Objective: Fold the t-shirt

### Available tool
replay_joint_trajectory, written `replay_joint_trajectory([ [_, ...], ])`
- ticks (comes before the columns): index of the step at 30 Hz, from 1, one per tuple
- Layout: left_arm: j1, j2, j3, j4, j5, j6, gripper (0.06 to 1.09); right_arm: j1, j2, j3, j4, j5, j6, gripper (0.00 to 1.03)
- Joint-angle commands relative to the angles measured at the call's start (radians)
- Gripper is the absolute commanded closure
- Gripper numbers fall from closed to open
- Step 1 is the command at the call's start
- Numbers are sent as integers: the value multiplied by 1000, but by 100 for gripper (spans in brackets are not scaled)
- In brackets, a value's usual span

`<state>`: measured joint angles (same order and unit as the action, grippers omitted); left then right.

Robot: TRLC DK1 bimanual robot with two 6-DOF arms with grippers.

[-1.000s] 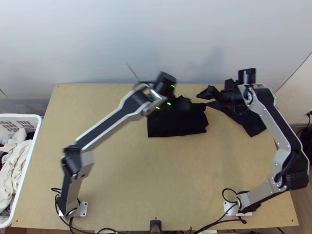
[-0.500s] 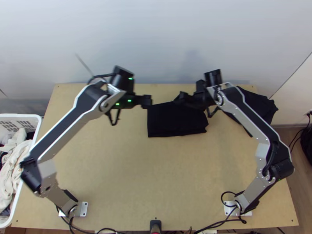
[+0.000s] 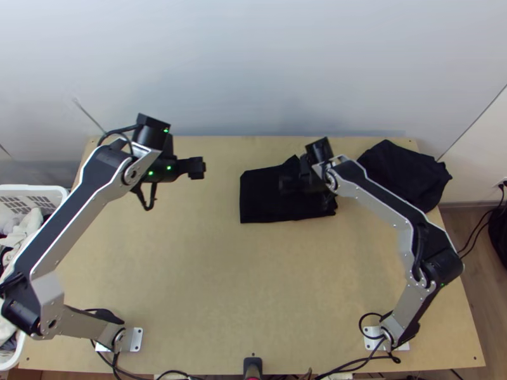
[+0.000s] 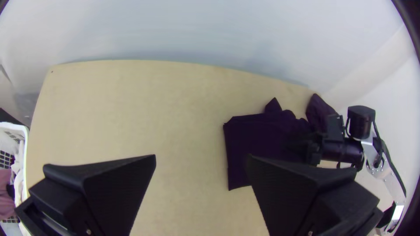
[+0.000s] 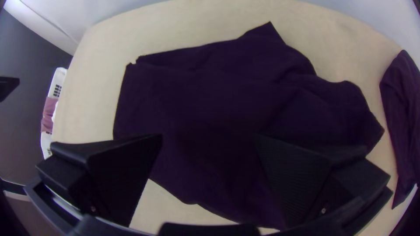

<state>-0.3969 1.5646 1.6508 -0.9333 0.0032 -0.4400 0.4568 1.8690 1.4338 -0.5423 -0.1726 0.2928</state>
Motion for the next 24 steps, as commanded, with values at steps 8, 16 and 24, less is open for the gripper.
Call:
replay_joint_trajectory([
  [8, 93, -97, -146, 5, 1, 15, 10, -1, 35, -79, 62, -65, 89, 4],
  [16, 132, -136, -169, 5, 1, 15, 10, 8, -185, 19, 42, 13, 20, 4],
  [24, 164, -178, -195, 8, 3, 12, 10, 89, -350, -216, 77, 114, -385, 4],
])
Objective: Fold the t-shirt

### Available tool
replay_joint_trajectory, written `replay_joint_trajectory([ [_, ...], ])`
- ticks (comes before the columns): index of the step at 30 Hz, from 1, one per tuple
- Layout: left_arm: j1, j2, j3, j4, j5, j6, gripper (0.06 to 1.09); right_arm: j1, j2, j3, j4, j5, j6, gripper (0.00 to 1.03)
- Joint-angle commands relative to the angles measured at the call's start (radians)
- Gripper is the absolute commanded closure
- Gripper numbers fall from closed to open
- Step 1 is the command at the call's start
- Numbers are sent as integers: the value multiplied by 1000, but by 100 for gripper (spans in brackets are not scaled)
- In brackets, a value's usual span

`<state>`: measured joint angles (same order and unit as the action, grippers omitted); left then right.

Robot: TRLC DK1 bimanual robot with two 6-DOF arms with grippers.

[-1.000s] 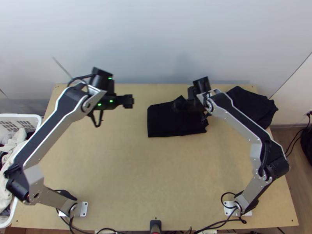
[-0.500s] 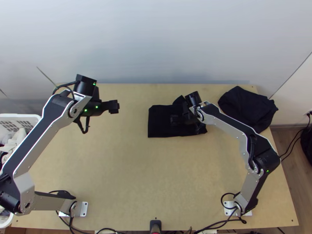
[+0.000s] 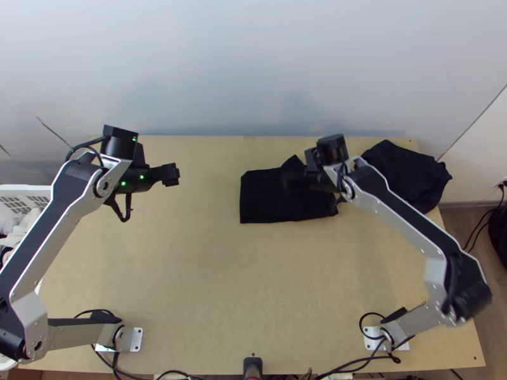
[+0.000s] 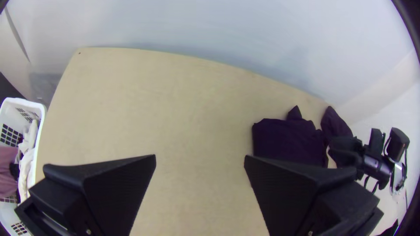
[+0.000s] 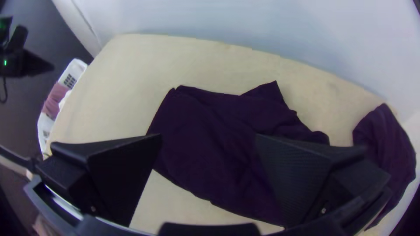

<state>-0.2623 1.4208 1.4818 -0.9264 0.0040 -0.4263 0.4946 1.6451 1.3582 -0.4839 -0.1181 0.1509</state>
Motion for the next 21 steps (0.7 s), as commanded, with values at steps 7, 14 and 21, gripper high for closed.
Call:
replay_joint_trajectory([
  [7, 38, -76, -83, 11, 1, -2, 10, 191, -263, -409, 108, 106, -557, 4],
  [14, 46, -100, -121, 15, 2, -15, 10, 282, -297, -613, 312, 144, -731, 4],
  [21, 57, -126, -167, 35, 2, -32, 10, 277, -240, -699, 439, 144, -804, 4],
])
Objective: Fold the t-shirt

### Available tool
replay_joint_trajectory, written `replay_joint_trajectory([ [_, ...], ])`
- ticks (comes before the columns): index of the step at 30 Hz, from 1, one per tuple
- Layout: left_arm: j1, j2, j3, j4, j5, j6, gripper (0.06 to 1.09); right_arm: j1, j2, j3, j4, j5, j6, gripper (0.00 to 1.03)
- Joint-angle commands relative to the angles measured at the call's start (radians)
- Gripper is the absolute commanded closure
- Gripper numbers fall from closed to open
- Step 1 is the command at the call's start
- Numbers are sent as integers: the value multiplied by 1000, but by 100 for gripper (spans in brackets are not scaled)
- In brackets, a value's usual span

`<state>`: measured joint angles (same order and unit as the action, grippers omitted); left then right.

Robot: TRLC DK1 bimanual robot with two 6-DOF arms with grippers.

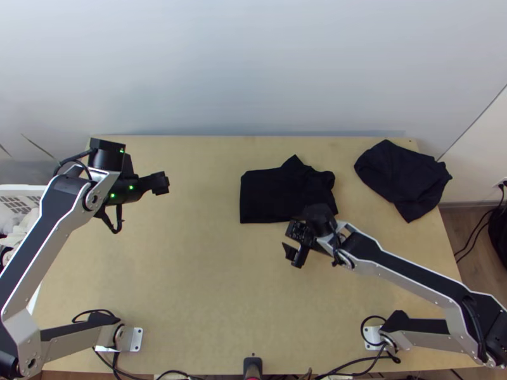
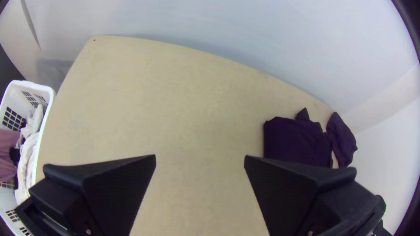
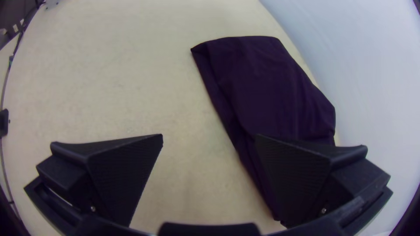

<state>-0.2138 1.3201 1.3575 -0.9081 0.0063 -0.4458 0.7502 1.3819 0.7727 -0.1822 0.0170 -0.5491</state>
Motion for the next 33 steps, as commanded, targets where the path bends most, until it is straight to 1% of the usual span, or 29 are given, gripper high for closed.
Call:
replay_joint_trajectory([
  [1, 8, -27, -49, 20, 0, -19, 10, 17, 36, -131, 190, 9, -141, 4],
  [3, 8, -27, -54, 21, 0, -21, 10, -6, 65, -158, 311, 9, -190, 4],
  [5, 8, -27, -54, 25, 0, -22, 10, -35, 106, -168, 421, 9, -213, 4],
  [8, 10, -27, -54, 25, 0, -21, 10, -60, 154, -176, 527, 15, -267, 4],
  [10, 13, -27, -54, 25, -2, -19, 10, -61, 181, -182, 593, 37, -285, 4],
  [19, 16, -16, -51, 29, 0, -19, 10, -64, 269, -165, 698, 66, -330, 4],
  [22, 17, -12, -47, 29, 0, -19, 10, -64, 284, -153, 704, 83, -331, 4],
  [31, 21, -1, -37, 29, 0, -16, 10, -81, 341, -128, 724, 84, -399, 4],
  [33, 22, -1, -35, 29, 0, -16, 10, -80, 362, -119, 747, 110, -416, 4],
])
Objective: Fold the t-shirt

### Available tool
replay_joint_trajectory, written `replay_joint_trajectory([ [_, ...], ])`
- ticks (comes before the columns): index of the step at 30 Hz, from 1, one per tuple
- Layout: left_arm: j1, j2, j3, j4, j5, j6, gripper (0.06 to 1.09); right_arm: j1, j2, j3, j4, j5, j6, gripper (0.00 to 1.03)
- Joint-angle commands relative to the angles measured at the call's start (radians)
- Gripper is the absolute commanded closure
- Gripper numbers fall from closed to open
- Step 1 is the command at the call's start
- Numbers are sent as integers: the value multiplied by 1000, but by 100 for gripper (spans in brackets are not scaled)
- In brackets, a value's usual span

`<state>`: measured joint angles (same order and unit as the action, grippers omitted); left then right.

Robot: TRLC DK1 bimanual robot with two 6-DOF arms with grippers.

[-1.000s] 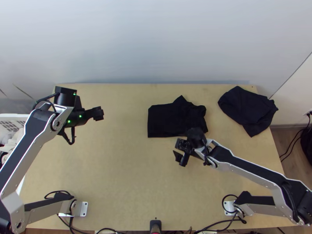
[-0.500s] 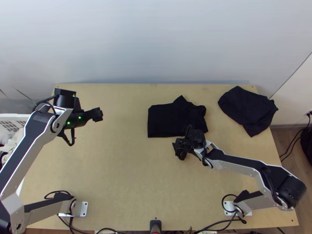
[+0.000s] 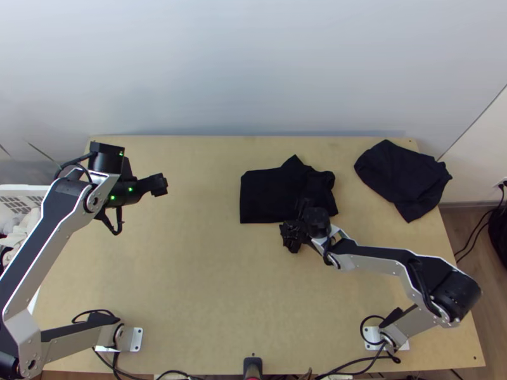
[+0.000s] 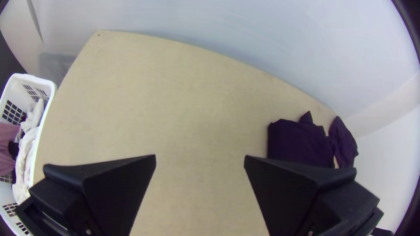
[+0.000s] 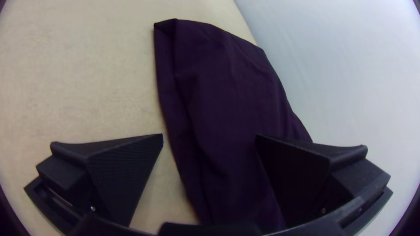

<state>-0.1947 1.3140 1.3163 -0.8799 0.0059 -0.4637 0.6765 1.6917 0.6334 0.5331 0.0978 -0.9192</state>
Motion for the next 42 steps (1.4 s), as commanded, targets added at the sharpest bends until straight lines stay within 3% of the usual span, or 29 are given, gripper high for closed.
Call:
replay_joint_trajectory([
  [1, 3, 5, 6, 1, -1, 2, 10, -6, 63, 25, 44, 39, -56, 4],
  [17, 18, 7, 12, 6, -1, 10, 10, -35, 319, 275, 84, 106, -84, 6],
  [19, 21, 7, 17, 6, -1, 13, 10, -40, 347, 304, 84, 132, -84, 20],
  [20, 23, 5, 17, 6, -1, 14, 10, -40, 356, 315, 84, 138, -84, 36],
  [23, 28, 5, 18, 6, 0, 20, 10, -38, 362, 330, 82, 160, -93, 99],
  [30, 28, 8, 21, 6, 0, 19, 10, -28, 276, 307, 171, 269, -50, 100],
  [34, 24, 16, 31, 7, 0, 17, 10, -23, 172, 338, 171, 318, 13, 100],
  [42, 18, 33, 58, 6, 0, 16, 10, -60, -4, 377, 168, 385, 57, 100],
])
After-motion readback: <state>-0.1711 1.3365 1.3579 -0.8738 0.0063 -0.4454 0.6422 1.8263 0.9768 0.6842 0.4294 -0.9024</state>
